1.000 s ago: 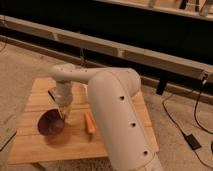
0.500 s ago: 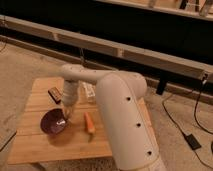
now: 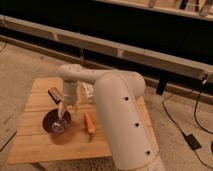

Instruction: Drag the ceramic bowl in a circle

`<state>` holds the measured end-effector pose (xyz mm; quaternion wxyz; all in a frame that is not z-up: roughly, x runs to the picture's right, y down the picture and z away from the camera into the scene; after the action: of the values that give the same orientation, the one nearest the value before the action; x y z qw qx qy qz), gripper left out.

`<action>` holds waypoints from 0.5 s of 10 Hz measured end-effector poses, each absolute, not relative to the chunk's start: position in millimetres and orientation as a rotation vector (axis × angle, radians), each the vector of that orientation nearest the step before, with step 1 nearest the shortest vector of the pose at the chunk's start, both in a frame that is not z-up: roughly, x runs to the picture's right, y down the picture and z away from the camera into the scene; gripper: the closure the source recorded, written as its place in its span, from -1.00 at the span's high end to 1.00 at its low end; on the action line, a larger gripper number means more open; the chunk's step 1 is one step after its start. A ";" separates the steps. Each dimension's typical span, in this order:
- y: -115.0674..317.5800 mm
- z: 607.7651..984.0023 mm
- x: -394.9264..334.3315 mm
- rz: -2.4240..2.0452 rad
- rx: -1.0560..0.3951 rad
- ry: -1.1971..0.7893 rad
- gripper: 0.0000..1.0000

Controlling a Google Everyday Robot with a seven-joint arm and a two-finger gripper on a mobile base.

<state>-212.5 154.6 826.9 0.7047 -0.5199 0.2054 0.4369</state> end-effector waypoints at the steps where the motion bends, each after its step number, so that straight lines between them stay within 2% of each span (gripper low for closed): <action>1: 151.6 825.5 -213.1 0.977 -1.156 0.450 0.60; 5: 133.2 817.3 -211.8 1.038 -1.168 0.420 0.60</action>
<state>-211.8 133.2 817.3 0.6903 -0.5224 0.1878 0.4640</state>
